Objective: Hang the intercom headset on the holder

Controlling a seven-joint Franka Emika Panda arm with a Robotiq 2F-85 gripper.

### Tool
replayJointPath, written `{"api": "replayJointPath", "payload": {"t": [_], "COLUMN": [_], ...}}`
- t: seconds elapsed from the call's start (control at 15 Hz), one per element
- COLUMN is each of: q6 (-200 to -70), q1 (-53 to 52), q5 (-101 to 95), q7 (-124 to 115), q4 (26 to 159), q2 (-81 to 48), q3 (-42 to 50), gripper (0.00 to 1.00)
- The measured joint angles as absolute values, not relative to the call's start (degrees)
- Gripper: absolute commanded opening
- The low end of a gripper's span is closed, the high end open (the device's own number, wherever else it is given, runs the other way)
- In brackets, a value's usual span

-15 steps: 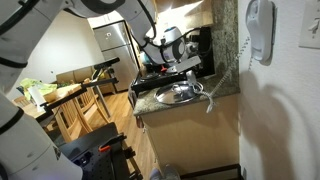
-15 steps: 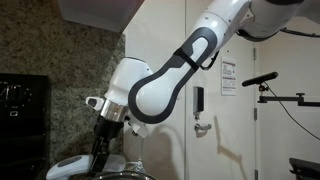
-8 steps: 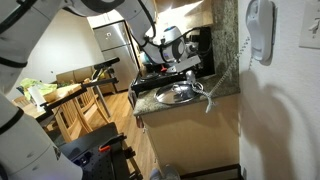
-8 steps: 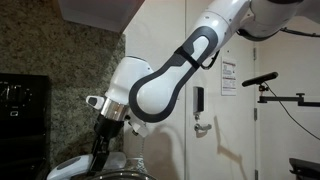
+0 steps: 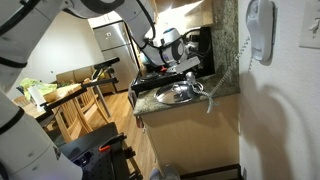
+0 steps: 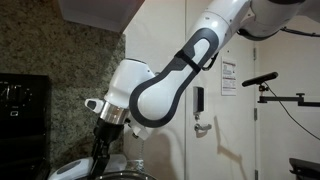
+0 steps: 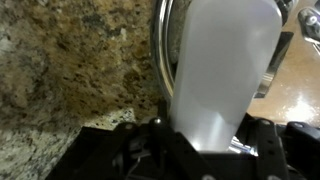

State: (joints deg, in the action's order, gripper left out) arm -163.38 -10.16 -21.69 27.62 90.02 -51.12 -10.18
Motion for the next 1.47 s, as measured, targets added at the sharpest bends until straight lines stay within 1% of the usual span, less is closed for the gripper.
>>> {"api": "replayJointPath", "payload": {"t": [0.4, 0.73, 0.8, 1.0, 1.27, 1.33, 1.47], "q6": [-168.9, -176.9, -178.1, -179.7, -179.7, -179.7, -179.7], "q1": [-15.7, -20.2, -20.9, -22.0, -22.2, -22.2, -22.2], "q5": [-24.0, -24.7, -24.7, -24.7, -24.7, -24.7, -24.7], "q7": [23.0, 17.2, 16.3, 15.3, 15.2, 15.2, 15.2], "q4": [91.7, 99.0, 101.0, 105.9, 107.0, 107.1, 107.1], "q2": [-49.5, -44.8, -43.8, -41.4, -40.7, -40.6, -40.7], "q3": [-4.1, 3.2, 4.4, 6.5, 6.6, 6.6, 6.6], "gripper": [0.34, 0.34, 0.59, 0.59, 0.59, 0.34, 0.34]}}
